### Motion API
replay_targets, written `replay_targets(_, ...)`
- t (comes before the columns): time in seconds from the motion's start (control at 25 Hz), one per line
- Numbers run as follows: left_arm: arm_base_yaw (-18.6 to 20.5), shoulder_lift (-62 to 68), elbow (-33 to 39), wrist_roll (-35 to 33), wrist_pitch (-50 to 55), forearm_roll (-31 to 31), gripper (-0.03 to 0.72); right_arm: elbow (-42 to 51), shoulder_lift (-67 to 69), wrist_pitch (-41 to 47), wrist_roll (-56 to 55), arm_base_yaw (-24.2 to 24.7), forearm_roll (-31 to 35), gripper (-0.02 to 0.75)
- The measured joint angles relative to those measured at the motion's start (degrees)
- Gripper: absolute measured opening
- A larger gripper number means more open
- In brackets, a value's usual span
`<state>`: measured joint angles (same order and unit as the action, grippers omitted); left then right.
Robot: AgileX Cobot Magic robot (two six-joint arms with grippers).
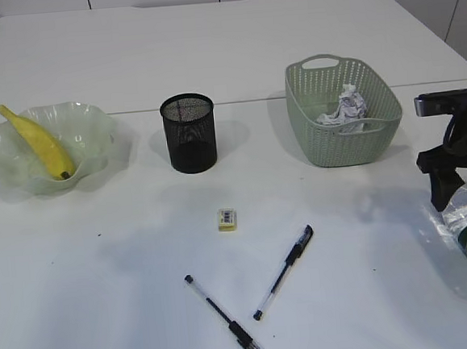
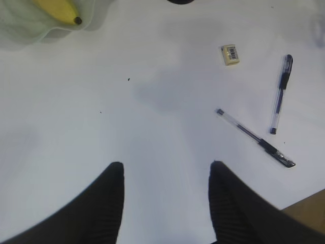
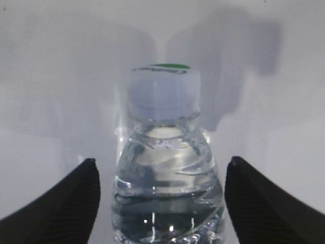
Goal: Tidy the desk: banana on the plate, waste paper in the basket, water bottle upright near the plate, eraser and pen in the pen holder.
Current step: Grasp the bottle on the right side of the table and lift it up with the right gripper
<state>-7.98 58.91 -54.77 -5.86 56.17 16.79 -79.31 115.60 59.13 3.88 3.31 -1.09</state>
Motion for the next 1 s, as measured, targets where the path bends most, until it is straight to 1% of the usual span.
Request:
replay_targets(0.16,0.0,0.0,0.0,0.0,0.0,0.0,0.382,0.0,0.0,-0.1,-0.1,0.0,0.1,0.488)
replay_targets(0.4,0.0,0.0,0.0,0.0,0.0,0.0,0.382,0.0,0.0,-0.2,-0.5,0.0,0.0,0.481)
replay_targets(0.48,0.0,0.0,0.0,0.0,0.0,0.0,0.382,0.0,0.0,-0.2,-0.6,0.0,0.0,0.484)
replay_targets(0.64,0.0,0.0,0.0,0.0,0.0,0.0,0.382,0.0,0.0,-0.5,-0.6,0.0,0.0,0.535)
replay_targets(0.72,0.0,0.0,0.0,0.0,0.0,0.0,0.382,0.0,0.0,-0.7,-0.6,0.0,0.0,0.547)
replay_targets(1.0,0.0,0.0,0.0,0.0,0.0,0.0,0.382,0.0,2.0,-0.9,-0.6,0.0,0.0,0.554)
